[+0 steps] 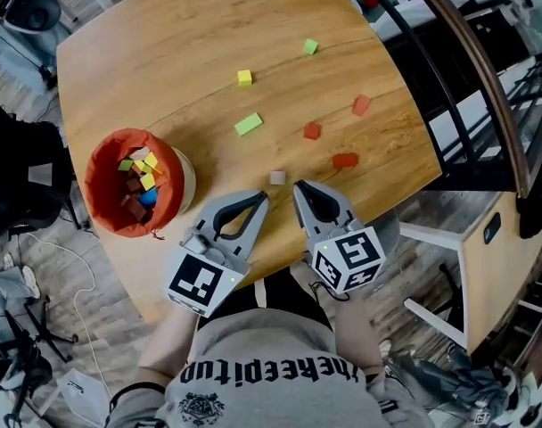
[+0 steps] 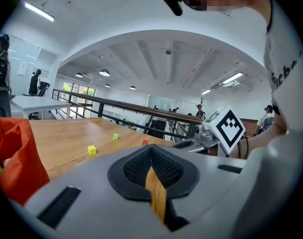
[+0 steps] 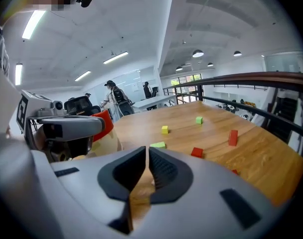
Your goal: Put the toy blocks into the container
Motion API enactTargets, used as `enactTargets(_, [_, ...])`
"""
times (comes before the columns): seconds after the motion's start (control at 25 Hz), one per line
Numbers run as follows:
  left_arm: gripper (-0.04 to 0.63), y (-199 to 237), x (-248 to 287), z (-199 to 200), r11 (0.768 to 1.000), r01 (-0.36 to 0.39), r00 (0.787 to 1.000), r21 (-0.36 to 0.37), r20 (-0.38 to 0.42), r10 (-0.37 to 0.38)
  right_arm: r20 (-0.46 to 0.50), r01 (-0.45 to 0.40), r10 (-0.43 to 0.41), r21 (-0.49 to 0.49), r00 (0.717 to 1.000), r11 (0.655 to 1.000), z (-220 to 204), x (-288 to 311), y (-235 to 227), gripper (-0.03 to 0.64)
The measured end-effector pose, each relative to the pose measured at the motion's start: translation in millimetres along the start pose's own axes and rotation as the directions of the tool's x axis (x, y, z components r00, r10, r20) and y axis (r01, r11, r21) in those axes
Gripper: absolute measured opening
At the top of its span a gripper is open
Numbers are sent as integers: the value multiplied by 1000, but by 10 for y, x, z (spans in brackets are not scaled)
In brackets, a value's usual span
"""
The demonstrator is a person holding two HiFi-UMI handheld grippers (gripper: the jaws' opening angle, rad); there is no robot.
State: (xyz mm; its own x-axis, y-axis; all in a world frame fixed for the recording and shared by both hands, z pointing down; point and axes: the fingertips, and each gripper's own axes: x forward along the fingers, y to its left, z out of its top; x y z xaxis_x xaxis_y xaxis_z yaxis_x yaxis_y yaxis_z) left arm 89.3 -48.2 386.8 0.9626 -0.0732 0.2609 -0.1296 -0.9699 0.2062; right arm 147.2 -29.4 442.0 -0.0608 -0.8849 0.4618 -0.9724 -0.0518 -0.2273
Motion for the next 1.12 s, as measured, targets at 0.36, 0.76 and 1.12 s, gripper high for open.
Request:
enactTargets(0.36, [14,56,50,-245,999,10,999,-44,-51,-13,-85,-10,12,20,996,1000,-314,211,-23,20])
enactTargets(0.76, [14,152,57,-371,996,-1,997,-86,-75,-6,-149,-15,20,33,989,999,-504,396,-59,62])
enactTargets(1.12, [14,225,60,-441,994,-8,996,-111,-90,-2,-218,-8,14,28,976,1000,-695,592,-109,104])
